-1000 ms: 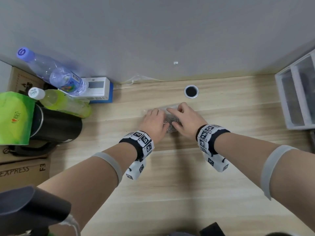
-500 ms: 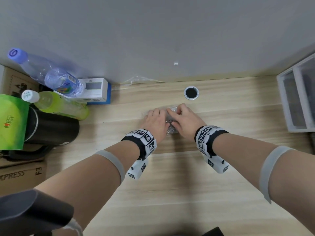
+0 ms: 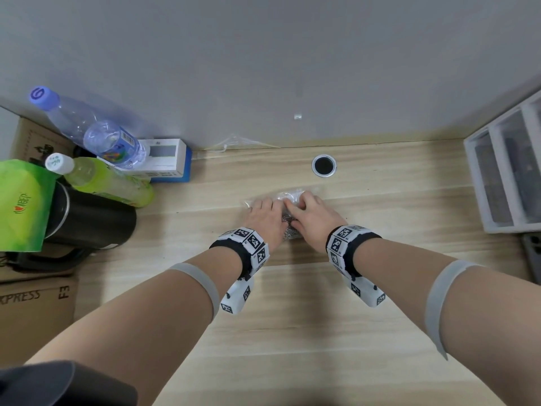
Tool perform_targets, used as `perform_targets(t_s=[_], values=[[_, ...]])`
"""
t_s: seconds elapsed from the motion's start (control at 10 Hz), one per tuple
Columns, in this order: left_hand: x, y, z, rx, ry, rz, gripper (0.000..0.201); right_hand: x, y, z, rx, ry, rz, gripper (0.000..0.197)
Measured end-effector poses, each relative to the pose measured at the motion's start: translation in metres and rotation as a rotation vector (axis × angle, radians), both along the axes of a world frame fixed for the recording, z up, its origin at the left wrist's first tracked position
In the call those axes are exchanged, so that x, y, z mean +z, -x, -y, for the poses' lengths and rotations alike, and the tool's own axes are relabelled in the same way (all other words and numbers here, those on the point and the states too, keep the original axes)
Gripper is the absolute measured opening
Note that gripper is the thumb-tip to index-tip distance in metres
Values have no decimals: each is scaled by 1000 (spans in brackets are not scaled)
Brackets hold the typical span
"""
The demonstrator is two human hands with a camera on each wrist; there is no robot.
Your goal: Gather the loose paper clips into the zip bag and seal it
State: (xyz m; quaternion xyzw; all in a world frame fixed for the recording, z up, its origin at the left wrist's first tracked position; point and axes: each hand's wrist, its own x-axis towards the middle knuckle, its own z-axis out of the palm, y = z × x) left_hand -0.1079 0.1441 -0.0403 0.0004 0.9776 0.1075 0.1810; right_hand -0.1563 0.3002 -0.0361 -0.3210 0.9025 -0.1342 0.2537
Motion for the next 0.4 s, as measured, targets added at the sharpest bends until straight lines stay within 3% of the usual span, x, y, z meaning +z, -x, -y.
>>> perform_targets(t_s=[0.4], values=[[22, -14, 3, 3, -77, 75, 33, 22, 0, -2, 43, -81, 67, 44]])
